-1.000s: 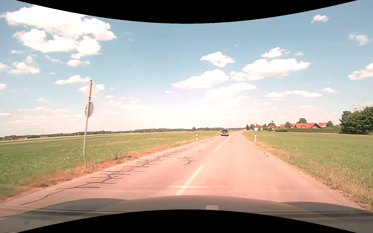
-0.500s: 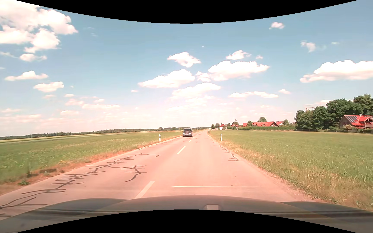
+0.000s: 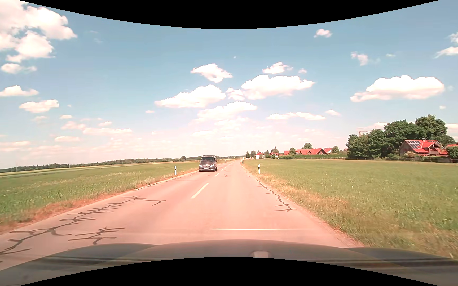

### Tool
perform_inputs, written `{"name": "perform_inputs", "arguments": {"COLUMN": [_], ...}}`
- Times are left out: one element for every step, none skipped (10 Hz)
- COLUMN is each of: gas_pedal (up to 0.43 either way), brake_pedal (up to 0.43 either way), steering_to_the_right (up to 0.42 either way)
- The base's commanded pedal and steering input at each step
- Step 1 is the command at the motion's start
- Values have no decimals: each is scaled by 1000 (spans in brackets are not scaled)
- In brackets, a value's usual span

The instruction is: Follow the waypoints while adhering to traffic rules and regulations

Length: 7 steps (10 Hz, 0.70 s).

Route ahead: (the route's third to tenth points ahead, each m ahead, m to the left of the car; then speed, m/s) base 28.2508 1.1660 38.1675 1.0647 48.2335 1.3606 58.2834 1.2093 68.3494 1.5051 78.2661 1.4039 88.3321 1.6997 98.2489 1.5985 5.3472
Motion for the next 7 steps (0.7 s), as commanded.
{"name": "perform_inputs", "arguments": {"gas_pedal": [177, 177, 177, 197, 268, 311, 319], "brake_pedal": [0, 0, 0, 0, 0, 0, 0], "steering_to_the_right": [-3, -16, -20, -20, -20, -20, -19]}}
